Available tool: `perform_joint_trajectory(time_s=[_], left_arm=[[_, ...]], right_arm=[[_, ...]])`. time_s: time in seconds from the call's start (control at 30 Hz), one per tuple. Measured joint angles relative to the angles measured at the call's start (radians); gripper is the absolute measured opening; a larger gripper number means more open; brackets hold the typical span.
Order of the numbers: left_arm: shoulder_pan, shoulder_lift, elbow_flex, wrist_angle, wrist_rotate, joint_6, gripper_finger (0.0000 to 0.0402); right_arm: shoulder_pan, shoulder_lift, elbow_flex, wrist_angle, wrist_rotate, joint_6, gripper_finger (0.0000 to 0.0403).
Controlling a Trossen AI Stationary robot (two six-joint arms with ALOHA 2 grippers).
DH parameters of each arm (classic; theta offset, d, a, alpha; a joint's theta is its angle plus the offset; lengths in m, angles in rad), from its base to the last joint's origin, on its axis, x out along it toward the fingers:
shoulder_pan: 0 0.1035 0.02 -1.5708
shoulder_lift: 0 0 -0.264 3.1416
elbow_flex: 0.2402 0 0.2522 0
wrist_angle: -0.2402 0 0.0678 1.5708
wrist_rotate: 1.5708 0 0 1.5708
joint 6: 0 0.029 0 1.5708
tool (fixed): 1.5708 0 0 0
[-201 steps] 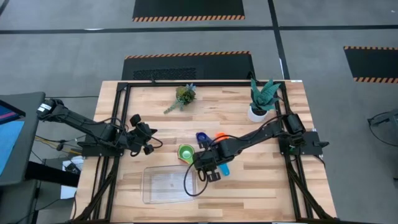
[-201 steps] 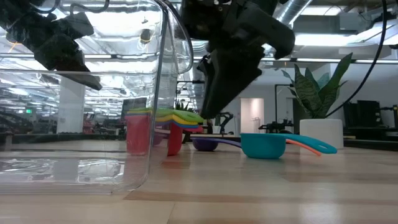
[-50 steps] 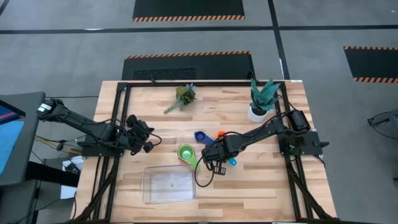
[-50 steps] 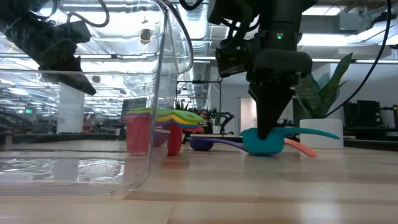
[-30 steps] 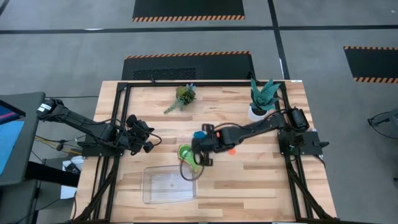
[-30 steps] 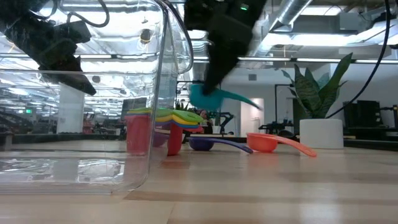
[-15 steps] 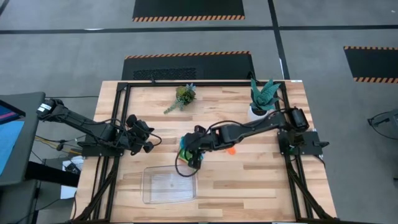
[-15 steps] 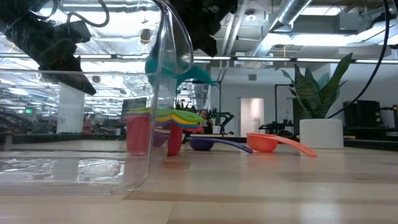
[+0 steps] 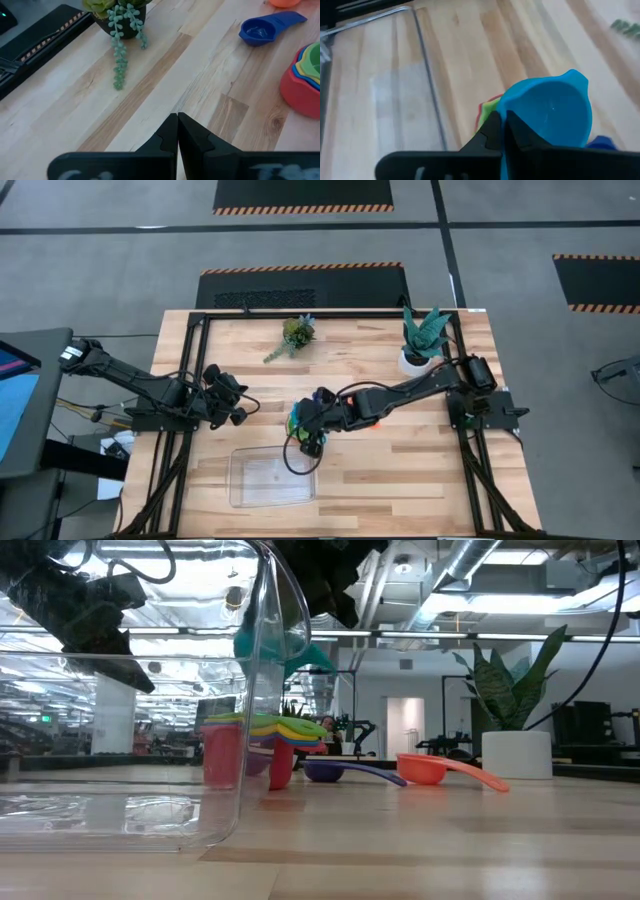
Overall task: Nest measuring cups in basket
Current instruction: Stack the light blue measuring cup on the green measuring cup
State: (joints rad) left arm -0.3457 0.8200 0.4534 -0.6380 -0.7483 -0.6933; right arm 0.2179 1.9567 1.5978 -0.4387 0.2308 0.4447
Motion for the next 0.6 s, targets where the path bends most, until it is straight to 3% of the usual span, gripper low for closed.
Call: perform_joint_trajectory(time_s=[0.6], left_arm=[[0.0, 0.0, 0.0, -0.001, 0.007, 0.0, 0.0]], right_arm=[[0.012, 0.034, 0.001, 0.033, -0.022, 0.103, 0.0007]])
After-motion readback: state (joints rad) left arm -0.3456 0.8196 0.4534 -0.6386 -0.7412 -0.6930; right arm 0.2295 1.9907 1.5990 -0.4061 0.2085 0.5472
